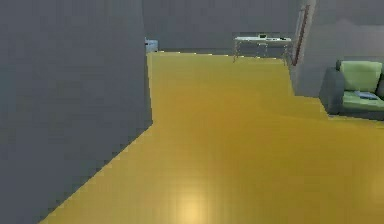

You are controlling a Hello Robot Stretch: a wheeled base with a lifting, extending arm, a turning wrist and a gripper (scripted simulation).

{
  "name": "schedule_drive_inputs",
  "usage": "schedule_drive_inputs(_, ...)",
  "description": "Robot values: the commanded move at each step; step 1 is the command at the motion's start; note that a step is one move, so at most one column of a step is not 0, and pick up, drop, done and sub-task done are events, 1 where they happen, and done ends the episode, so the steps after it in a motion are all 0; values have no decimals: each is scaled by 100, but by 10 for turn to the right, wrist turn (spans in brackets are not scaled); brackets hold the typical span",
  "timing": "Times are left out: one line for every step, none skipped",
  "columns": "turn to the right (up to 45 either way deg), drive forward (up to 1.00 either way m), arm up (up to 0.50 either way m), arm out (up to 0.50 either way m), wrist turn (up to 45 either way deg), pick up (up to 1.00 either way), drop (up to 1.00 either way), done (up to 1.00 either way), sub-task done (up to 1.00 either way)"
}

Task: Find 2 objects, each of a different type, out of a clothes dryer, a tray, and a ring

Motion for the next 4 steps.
schedule_drive_inputs(0, 100, 0, 0, 0, 0, 0, 0, 0)
schedule_drive_inputs(0, 100, 0, 0, 0, 0, 0, 0, 0)
schedule_drive_inputs(0, 70, 0, 0, 0, 0, 0, 0, 0)
schedule_drive_inputs(-210, 0, 0, 0, 0, 0, 0, 0, 0)
